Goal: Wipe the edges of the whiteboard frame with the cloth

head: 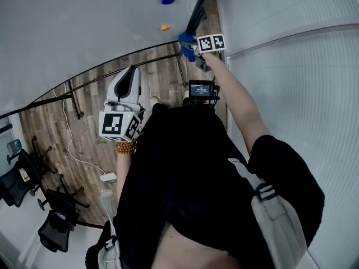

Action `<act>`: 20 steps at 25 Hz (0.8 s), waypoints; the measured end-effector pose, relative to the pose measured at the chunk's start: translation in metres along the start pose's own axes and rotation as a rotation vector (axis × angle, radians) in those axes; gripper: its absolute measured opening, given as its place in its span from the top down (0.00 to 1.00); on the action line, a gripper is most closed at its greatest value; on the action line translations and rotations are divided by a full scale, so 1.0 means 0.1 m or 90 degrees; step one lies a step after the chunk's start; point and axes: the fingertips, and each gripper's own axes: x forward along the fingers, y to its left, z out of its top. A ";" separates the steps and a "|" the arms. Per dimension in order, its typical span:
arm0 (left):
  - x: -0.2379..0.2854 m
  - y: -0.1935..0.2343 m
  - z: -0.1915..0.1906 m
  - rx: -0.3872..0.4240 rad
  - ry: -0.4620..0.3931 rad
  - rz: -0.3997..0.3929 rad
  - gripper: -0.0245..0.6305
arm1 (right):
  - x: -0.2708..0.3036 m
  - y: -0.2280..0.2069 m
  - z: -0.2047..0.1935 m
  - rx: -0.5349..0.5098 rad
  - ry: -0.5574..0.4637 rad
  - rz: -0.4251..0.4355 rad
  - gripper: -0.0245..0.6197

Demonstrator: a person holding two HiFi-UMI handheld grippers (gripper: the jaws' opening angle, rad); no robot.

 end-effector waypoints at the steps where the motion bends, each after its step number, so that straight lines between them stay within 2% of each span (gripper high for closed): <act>1: 0.00 0.01 0.00 0.001 0.000 -0.002 0.78 | 0.02 -0.06 -0.05 0.004 0.015 -0.018 0.85; 4: 0.04 -0.01 0.00 0.000 -0.001 -0.011 0.78 | 0.02 -0.22 -0.32 -0.022 0.094 -0.075 0.85; 6: 0.09 -0.05 -0.01 0.001 0.000 -0.024 0.78 | -0.05 -0.27 -0.51 -0.058 0.140 -0.092 0.85; 9: 0.17 -0.12 -0.02 0.011 0.003 -0.046 0.78 | -0.21 -0.15 -0.59 -0.114 0.139 -0.076 0.85; 13: 0.28 -0.20 -0.01 0.020 0.006 -0.076 0.78 | -0.51 0.28 -0.35 -0.182 0.038 -0.031 0.85; 17: 0.41 -0.30 0.02 0.037 0.007 -0.105 0.78 | -0.96 0.89 0.08 -0.252 -0.117 0.014 0.85; 20: 0.49 -0.34 0.09 0.054 0.004 -0.116 0.78 | -1.37 1.44 0.38 -0.331 -0.237 0.030 0.84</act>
